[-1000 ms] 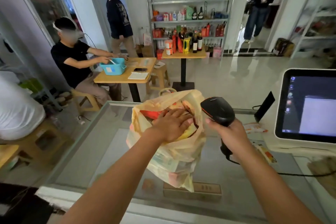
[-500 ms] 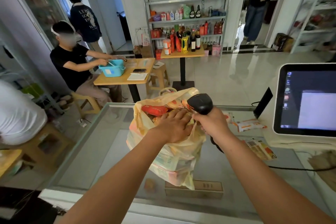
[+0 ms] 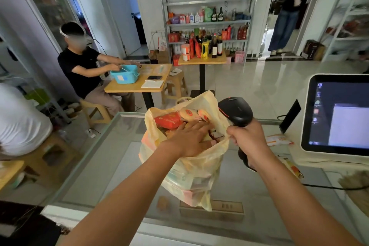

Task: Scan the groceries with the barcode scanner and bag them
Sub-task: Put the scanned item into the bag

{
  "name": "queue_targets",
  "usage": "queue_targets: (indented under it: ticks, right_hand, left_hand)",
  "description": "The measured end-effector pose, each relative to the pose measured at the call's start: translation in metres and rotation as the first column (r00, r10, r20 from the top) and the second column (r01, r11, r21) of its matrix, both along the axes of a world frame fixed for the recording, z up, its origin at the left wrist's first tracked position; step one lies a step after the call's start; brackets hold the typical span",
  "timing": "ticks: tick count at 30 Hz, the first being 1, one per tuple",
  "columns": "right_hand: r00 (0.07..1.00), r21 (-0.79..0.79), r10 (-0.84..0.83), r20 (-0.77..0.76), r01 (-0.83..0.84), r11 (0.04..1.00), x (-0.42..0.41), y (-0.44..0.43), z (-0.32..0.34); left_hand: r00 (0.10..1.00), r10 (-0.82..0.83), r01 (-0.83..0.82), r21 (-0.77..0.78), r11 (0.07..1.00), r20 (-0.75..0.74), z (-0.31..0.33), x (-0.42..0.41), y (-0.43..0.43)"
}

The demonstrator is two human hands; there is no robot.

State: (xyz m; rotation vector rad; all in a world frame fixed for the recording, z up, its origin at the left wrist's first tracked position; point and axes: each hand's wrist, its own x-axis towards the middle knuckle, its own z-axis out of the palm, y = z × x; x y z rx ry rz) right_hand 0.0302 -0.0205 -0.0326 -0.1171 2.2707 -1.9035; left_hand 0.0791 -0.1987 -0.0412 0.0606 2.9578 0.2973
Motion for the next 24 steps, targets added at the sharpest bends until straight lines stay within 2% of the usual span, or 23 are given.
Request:
queue_targets:
  ticks: [3, 9, 14, 17, 22, 24]
  right_hand:
    - [1.000, 0.034, -0.019, -0.025, 0.020, 0.999, -0.006, 0.005, -0.003]
    - [0.999, 0.007, -0.031, -0.045, 0.032, 0.999, -0.004, 0.017, -0.003]
    - [0.999, 0.017, -0.019, -0.050, 0.020, 1.000, -0.001, 0.019, 0.000]
    - [0.998, 0.024, -0.021, -0.067, 0.022, 0.999, 0.003, 0.021, 0.003]
    - [0.998, 0.012, -0.029, -0.064, 0.030, 0.999, 0.007, 0.029, 0.007]
    - [0.997, 0.005, -0.026, -0.067, 0.027, 1.000, 0.009, 0.034, 0.011]
  left_hand:
    - [1.000, 0.006, -0.006, 0.021, 1.000, -0.009, 0.000, 0.000, 0.001]
    - [0.994, 0.083, -0.068, 0.183, 0.981, -0.073, 0.016, -0.001, -0.009]
    - [1.000, 0.029, -0.029, 0.145, 0.989, 0.003, 0.020, -0.001, -0.009]
    - [0.995, 0.076, -0.061, 0.226, 0.972, -0.061, 0.023, 0.000, -0.005]
    - [0.991, 0.073, -0.044, 0.251, 0.967, -0.108, 0.040, -0.002, 0.001]
    - [0.979, 0.107, -0.053, 0.291, 0.955, -0.176, 0.045, -0.004, 0.004]
